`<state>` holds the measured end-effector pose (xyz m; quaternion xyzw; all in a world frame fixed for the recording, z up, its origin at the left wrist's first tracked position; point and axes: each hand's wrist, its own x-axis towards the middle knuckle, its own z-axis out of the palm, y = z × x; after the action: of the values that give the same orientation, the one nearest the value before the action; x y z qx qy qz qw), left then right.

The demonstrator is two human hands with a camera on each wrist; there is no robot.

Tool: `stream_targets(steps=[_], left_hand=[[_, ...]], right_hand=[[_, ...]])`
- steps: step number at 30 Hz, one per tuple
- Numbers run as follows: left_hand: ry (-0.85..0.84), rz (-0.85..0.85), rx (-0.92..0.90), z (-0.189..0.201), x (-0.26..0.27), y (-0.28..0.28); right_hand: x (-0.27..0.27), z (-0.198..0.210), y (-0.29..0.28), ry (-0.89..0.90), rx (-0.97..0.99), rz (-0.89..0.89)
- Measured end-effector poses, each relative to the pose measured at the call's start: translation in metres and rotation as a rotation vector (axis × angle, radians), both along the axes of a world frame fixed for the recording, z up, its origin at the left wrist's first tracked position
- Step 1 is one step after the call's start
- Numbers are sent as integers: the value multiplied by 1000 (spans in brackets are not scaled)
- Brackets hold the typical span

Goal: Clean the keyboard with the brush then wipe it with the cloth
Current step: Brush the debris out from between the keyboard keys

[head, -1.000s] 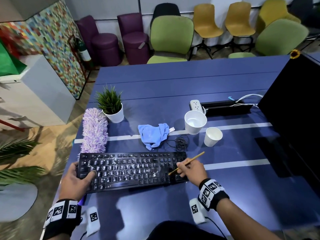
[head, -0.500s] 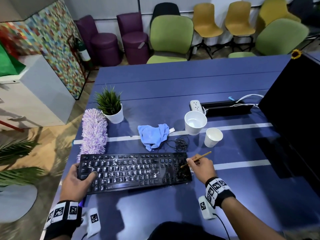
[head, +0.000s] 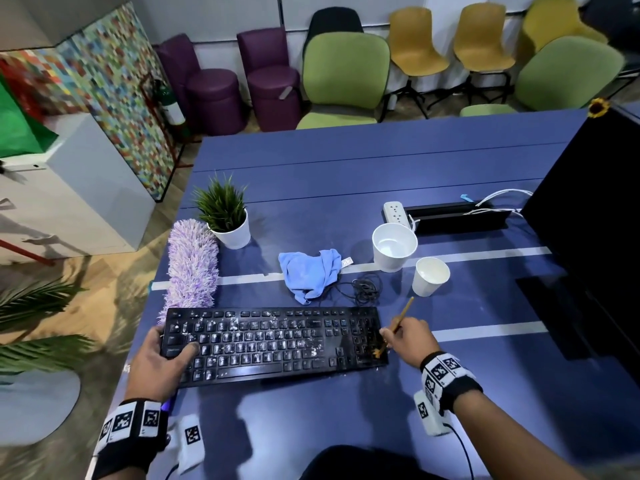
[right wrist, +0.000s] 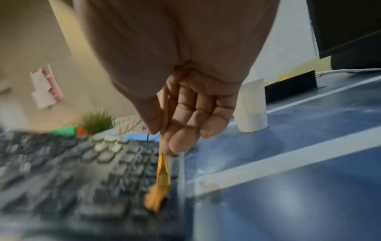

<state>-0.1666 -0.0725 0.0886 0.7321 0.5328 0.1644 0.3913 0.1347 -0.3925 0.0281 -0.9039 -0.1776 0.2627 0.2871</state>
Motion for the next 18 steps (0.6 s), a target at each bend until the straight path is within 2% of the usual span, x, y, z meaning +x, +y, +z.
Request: stream_targets(steps=[3,6,10,12,16,18], left_hand=[[25,-14,23,0,0,0],[30,-21,38,1,0,0],[20,-32,58,4,3,0],[32,-36,57,4,5,1],[35,-58,62,5,10,5],[19,-65,62,3,9,8]], right_hand=[[1,6,6,37,56,22],[5,4,7,-4,-77,66],[14,13,14,-47,107,-71],[14,14,16,-101,141,-75],[1,2,11,-63,-5,7],[-4,-6,4,17,-112,93]])
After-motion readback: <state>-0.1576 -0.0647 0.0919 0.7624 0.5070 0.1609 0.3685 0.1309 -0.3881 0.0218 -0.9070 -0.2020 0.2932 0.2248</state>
